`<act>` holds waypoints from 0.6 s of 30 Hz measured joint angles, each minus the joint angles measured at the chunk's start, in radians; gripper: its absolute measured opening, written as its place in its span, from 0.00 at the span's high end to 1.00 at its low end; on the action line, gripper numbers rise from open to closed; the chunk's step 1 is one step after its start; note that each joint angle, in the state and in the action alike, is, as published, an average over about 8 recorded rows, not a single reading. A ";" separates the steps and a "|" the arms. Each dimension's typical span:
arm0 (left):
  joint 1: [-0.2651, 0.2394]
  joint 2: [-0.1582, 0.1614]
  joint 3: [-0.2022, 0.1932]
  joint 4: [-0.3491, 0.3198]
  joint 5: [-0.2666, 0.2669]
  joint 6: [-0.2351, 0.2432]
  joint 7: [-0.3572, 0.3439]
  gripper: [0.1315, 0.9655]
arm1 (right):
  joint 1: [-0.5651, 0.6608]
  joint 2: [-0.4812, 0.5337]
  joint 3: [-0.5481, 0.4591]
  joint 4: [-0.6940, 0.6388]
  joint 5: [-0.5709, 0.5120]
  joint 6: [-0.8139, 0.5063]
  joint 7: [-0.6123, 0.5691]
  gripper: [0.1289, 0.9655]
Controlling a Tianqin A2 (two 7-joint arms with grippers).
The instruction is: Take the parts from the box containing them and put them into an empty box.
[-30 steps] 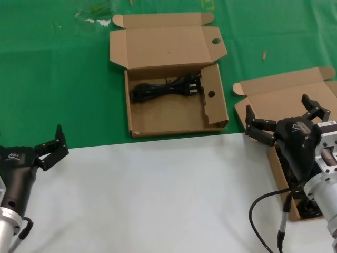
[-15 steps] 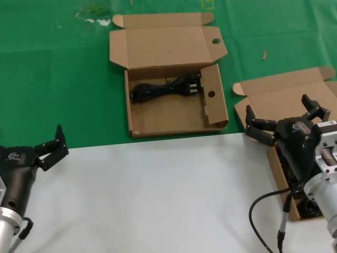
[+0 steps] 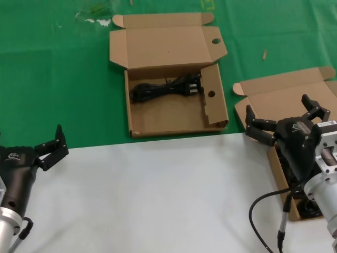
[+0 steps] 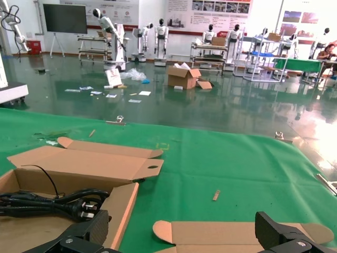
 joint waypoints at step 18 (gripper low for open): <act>0.000 0.000 0.000 0.000 0.000 0.000 0.000 0.00 | 0.000 0.000 0.000 0.000 0.000 0.000 0.000 0.00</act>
